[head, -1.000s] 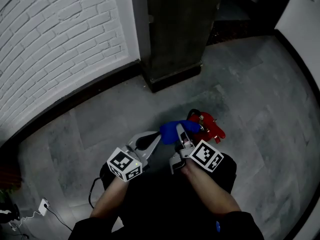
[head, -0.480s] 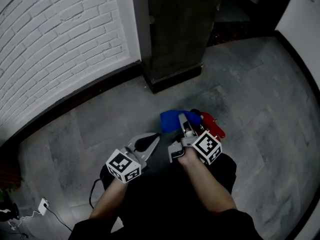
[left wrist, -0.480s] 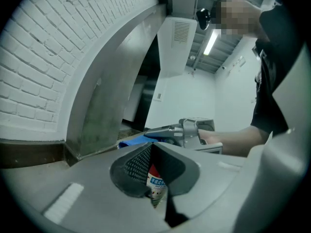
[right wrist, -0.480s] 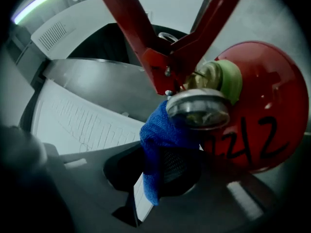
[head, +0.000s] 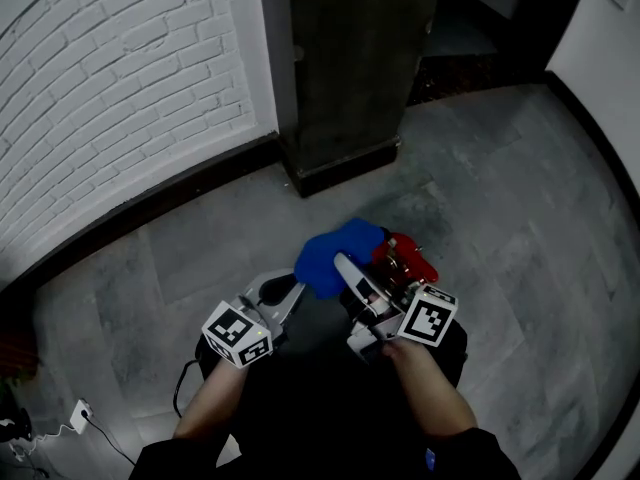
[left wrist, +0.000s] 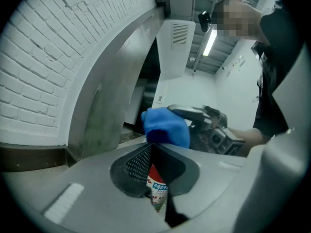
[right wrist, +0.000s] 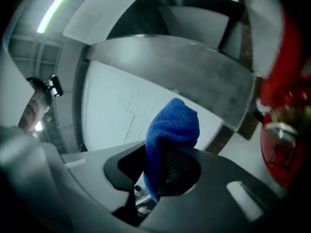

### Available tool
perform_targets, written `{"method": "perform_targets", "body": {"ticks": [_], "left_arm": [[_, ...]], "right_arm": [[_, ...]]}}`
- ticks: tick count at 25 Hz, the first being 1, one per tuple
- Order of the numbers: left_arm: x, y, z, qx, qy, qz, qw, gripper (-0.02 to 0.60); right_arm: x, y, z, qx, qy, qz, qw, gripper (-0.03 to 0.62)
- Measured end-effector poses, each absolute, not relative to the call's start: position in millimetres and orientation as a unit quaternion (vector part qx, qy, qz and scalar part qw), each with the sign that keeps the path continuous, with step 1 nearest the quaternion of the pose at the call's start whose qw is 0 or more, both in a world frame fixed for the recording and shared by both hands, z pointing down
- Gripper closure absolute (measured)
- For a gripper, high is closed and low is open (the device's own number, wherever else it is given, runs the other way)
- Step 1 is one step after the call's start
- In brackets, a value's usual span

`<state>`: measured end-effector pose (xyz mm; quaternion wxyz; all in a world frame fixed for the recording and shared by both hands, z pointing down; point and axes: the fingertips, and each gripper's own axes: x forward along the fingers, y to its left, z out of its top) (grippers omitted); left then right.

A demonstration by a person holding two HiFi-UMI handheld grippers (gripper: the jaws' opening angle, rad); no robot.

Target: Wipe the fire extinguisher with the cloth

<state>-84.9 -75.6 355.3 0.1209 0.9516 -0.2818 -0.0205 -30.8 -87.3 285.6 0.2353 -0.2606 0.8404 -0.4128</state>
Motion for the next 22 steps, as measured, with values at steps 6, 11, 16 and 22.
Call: {"method": "perform_targets", "body": {"ticks": [6, 11, 16, 22], "left_arm": [[-77, -85, 344, 0.952, -0.282, -0.032, 0.115, 0.581], [-56, -85, 329, 0.957, -0.272, -0.027, 0.096, 0.580], [-31, -82, 319, 0.960, -0.268, -0.017, 0.077, 0.580], [-13, -78, 318, 0.956, -0.284, -0.001, 0.077, 0.580]], "right_arm": [[19, -61, 198, -0.255, 0.943, -0.166, 0.134, 0.534], [88, -89, 170, -0.335, 0.939, -0.032, 0.065, 0.534], [120, -129, 214, -0.366, 0.930, -0.013, -0.026, 0.534], [118, -149, 325, -0.312, 0.909, 0.071, -0.268, 0.534]]}}
